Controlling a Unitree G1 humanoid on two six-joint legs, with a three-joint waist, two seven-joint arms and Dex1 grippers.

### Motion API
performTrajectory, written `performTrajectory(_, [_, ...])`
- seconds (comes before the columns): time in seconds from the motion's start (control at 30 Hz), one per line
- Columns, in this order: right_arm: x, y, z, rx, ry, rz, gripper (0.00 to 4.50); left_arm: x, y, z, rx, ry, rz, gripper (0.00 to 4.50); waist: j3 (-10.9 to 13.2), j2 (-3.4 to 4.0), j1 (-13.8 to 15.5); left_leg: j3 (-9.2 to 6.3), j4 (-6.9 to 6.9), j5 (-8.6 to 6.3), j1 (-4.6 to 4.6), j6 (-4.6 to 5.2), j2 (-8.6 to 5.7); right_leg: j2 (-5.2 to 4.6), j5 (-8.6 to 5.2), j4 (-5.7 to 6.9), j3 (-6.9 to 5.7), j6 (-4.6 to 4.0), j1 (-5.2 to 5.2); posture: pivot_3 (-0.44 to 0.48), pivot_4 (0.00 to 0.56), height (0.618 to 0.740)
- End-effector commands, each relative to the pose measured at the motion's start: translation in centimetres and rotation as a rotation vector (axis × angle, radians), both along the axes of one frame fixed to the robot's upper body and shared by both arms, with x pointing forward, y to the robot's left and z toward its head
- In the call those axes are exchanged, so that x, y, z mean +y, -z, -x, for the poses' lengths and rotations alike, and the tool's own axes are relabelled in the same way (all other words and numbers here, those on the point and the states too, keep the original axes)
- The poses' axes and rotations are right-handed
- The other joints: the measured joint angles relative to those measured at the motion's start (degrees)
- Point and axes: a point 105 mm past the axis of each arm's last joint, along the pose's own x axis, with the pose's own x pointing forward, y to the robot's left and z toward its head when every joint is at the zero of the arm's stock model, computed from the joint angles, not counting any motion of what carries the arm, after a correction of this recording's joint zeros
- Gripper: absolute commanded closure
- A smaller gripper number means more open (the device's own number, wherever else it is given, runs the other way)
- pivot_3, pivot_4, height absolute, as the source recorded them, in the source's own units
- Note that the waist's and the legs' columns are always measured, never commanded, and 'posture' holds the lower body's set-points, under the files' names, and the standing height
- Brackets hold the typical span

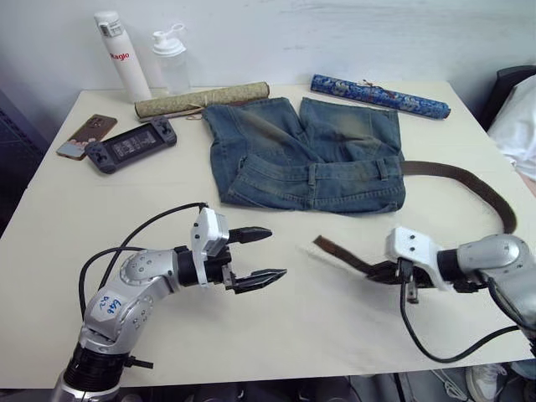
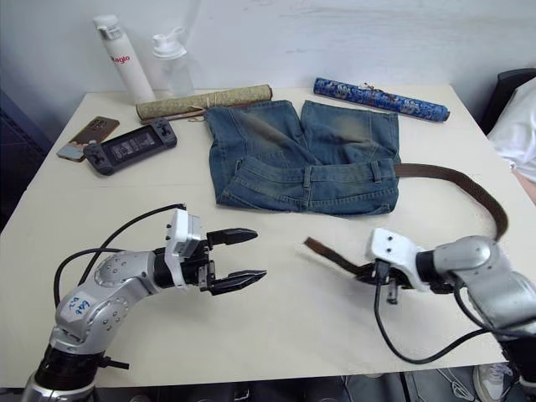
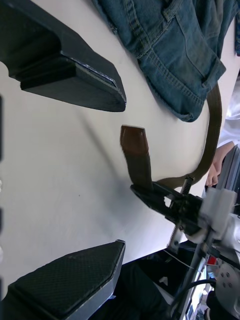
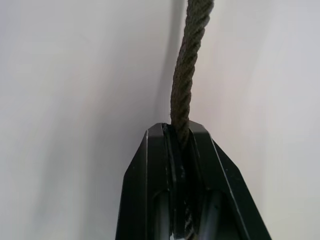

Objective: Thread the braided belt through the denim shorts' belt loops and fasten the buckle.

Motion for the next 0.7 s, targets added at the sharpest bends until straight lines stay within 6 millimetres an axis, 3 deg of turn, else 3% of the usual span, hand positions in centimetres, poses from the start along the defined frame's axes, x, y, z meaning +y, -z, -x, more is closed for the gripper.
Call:
performTrajectory(0.03, [2.3,-3.3,0.9,-0.071,-0.093,-0.048,4.46,-0.8,-1.0,0.3,-0.073,0.083,-0.009,0.0,0.0,-0.02,0.0,-0.01,0.03,0.0,0.0,0.0,0.0,0.0,0.0,0.0,-0.02,0.0,0.02,0.0,0.15,0.737])
performTrajectory(0.33, [3.6,-3.7,1.2,-0.082,-0.138,-0.012,4.46,-1.5,-2.0,0.1,-0.101,0.146,-0.012,0.0,-0.01,-0.02,0.02,-0.01,0.04,-0.07,-0.04,0.06,-0.07,-0.12,0.0,-0.1,-0.04,0.0,0.05,0.0,0.15,0.737])
performTrajectory(0.6, [3.3,-3.4,0.6,-0.087,-0.122,0.015,4.46,-2.1,-3.2,0.2,-0.085,0.154,0.015,0.0,-0.01,-0.02,0.01,-0.02,0.07,-0.06,-0.04,0.06,-0.07,-0.1,0.0,-0.06,-0.03,0.0,0.05,0.0,0.15,0.737])
performTrajectory(0.7, [3.3,-3.3,0.5,-0.087,-0.121,0.016,4.5,-1.9,-3.1,0.2,-0.079,0.15,0.0,0.82,-0.01,-0.02,0.0,-0.01,0.08,-0.06,-0.03,0.06,-0.06,-0.08,0.0,-0.04,-0.03,0.0,0.04,0.0,0.15,0.737])
